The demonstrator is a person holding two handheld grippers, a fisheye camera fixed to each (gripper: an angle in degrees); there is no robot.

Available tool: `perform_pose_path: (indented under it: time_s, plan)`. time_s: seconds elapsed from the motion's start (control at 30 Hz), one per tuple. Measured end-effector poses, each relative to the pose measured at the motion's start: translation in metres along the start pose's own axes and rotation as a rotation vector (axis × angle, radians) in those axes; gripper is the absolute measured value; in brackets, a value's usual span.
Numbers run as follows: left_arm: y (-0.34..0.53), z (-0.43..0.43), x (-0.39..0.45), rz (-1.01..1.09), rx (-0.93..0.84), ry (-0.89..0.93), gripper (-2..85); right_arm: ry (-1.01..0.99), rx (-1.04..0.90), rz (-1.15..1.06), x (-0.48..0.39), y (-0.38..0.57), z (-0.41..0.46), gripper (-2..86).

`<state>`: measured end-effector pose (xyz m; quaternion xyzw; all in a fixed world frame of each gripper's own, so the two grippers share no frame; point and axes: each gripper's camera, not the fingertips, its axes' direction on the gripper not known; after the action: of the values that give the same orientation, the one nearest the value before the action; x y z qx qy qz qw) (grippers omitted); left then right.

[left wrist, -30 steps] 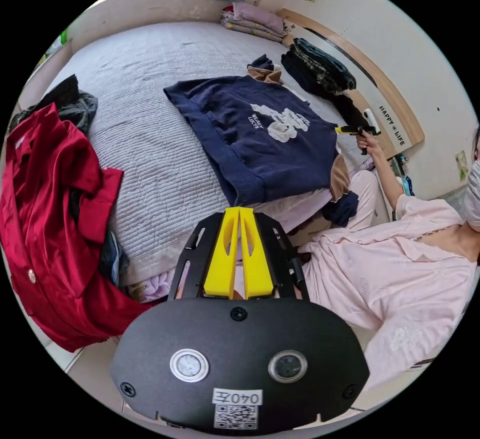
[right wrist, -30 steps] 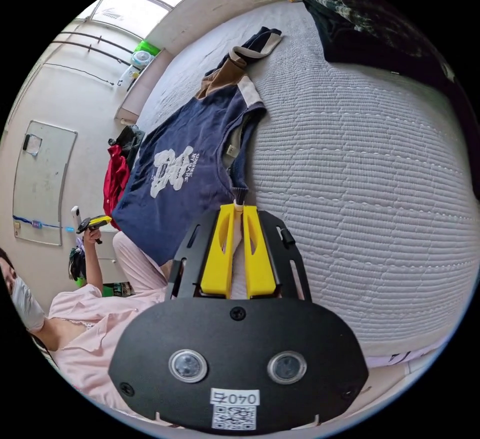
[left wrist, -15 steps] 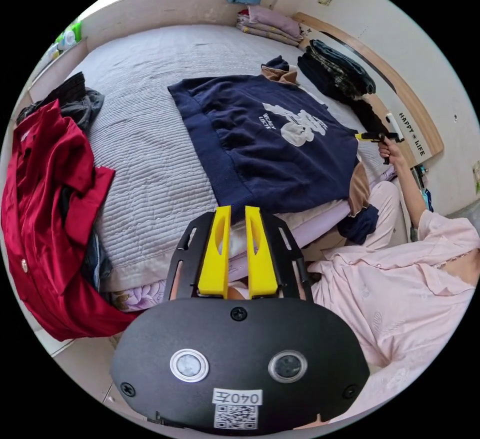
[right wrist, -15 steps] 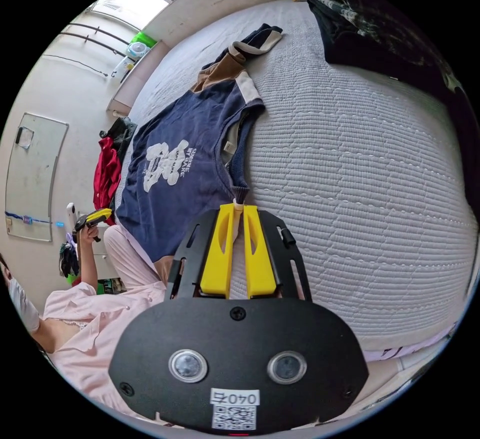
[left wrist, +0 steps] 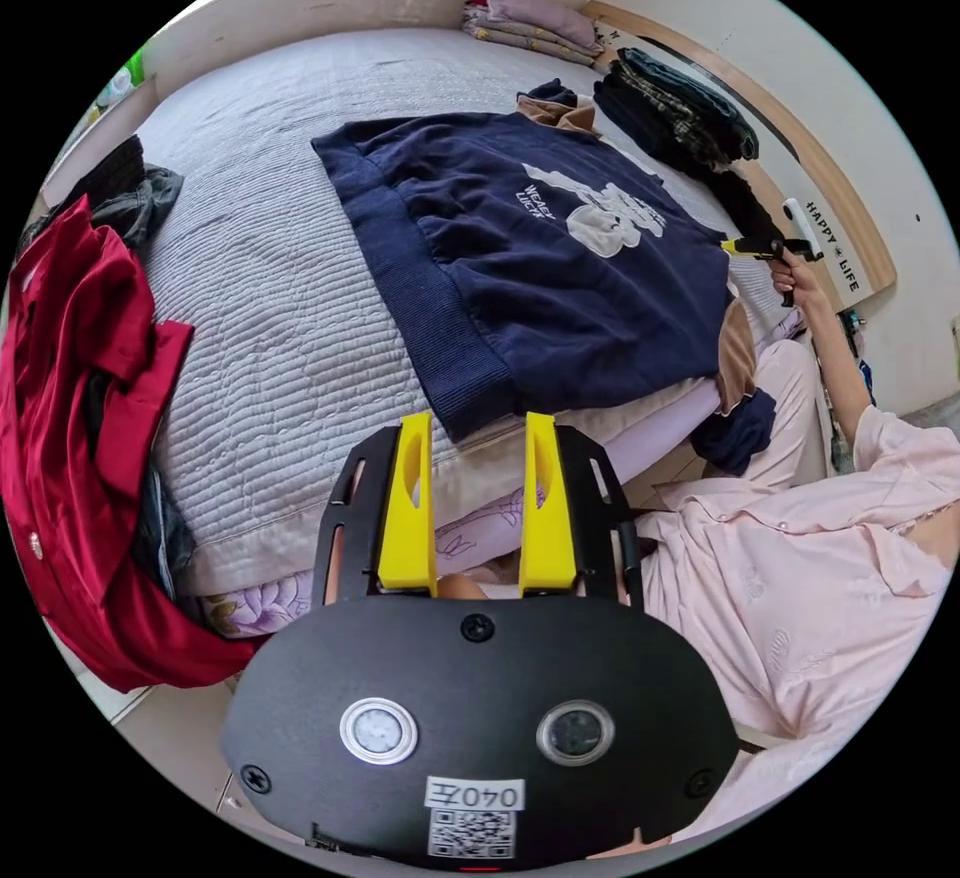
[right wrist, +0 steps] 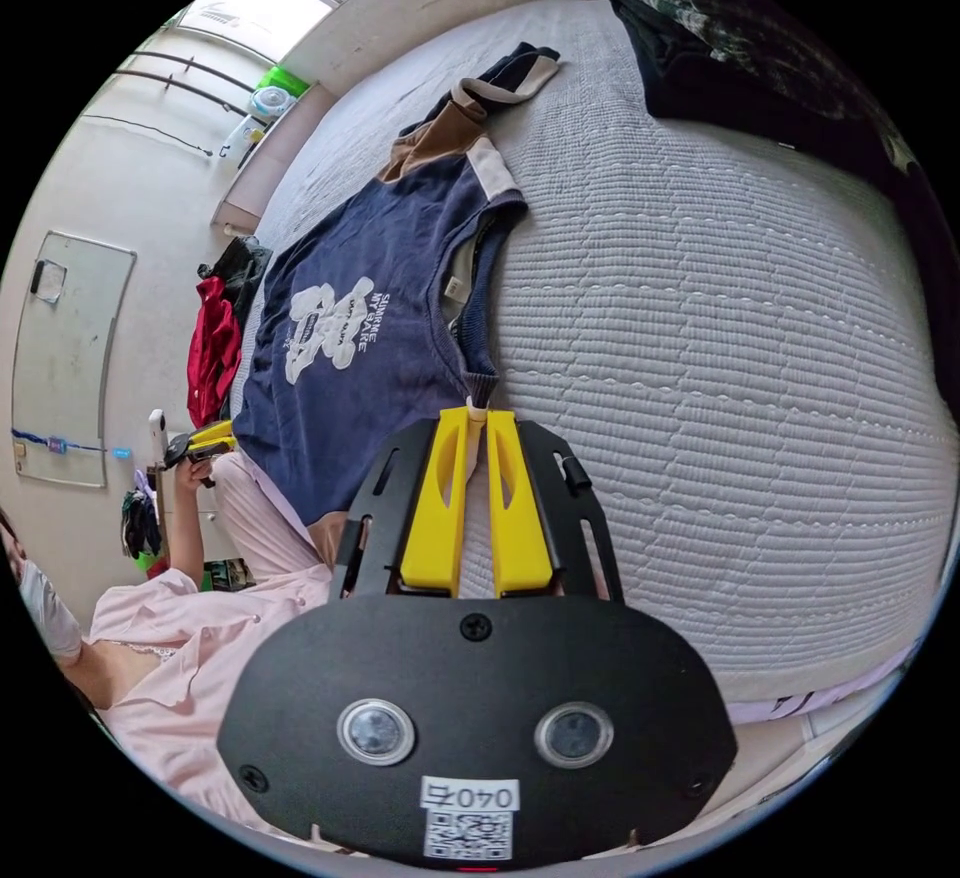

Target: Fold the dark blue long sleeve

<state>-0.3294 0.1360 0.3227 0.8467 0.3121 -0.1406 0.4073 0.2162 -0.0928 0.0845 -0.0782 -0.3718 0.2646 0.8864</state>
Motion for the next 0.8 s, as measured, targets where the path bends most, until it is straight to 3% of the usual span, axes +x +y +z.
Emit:
perform_pose_path:
  time_s: [0.07, 0.2, 0.37, 0.43, 0.5, 0.53, 0.63, 0.8]
  plan:
    - [-0.004, 0.013, 0.008, -0.007, -0.022, -0.050, 0.4, 0.001, 0.001, 0.002, 0.000, -0.002, 0.008, 2.0]
    - [0.015, -0.011, 0.027, 0.022, -0.012, -0.184, -1.0, -0.001, 0.063, 0.006, -0.001, 0.007, -0.003, 1.5]
    - [0.027, 0.035, 0.022, -0.021, -0.159, -0.142, -0.9, 0.053, -0.082, 0.031, 0.009, -0.001, 0.064, 5.2]
    - [0.028, 0.023, 0.028, -0.058, -0.119, -0.245, -0.6, 0.105, -0.037, 0.025, -0.001, -0.001, 0.049, 7.3]
    - [0.030, -0.006, 0.032, -0.136, -0.032, -0.563, -1.1, 0.220, 0.004, -0.008, -0.020, -0.005, 0.034, 7.8]
    - [0.028, -0.013, 0.033, -0.156, 0.001, -0.604, -1.3, 0.337, 0.054, -0.051, -0.041, -0.012, 0.026, 7.0]
    - [-0.012, -0.031, 0.047, -0.131, 0.183, -0.494, -1.0, 0.525, 0.206, -0.184, -0.102, -0.045, 0.035, 0.8]
    - [-0.123, 0.056, 0.111, 0.079, 0.206, -0.559, -0.9, 0.353, 0.146, -0.252, -0.131, -0.131, 0.130, -0.8]
